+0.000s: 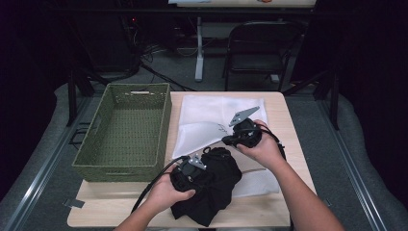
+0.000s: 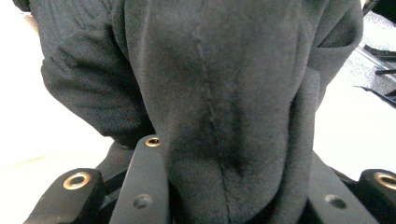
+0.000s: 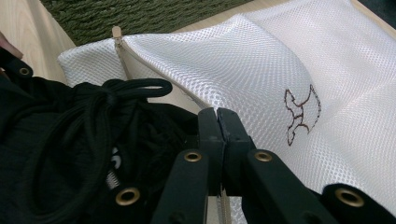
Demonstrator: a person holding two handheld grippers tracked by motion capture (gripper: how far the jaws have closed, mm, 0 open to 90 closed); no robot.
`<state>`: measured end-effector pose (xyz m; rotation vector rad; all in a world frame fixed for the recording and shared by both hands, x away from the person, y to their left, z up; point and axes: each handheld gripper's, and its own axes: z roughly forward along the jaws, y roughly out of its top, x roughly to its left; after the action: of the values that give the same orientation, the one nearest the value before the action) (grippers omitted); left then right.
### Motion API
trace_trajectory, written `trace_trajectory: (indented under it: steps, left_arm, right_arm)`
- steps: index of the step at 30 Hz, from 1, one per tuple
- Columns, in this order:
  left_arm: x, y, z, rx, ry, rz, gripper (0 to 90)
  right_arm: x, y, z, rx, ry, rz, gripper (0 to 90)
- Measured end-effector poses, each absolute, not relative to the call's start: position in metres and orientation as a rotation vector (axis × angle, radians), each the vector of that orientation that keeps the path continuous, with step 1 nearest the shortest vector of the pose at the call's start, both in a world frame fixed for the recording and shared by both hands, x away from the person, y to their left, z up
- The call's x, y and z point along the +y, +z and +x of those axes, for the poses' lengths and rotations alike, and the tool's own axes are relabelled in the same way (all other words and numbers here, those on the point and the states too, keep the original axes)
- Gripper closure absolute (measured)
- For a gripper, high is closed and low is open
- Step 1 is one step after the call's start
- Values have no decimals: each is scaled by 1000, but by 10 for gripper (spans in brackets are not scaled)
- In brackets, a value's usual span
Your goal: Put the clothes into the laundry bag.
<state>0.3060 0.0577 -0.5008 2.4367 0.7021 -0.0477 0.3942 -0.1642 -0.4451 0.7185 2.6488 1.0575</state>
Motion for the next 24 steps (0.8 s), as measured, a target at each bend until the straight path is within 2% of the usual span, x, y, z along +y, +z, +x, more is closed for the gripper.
trace_trajectory:
  steps: [24]
  left_arm:
    - [51, -520, 327, 782, -83, 2422, 696]
  right_arm:
    - [-163, -440, 387, 2643, 1074, 687, 893]
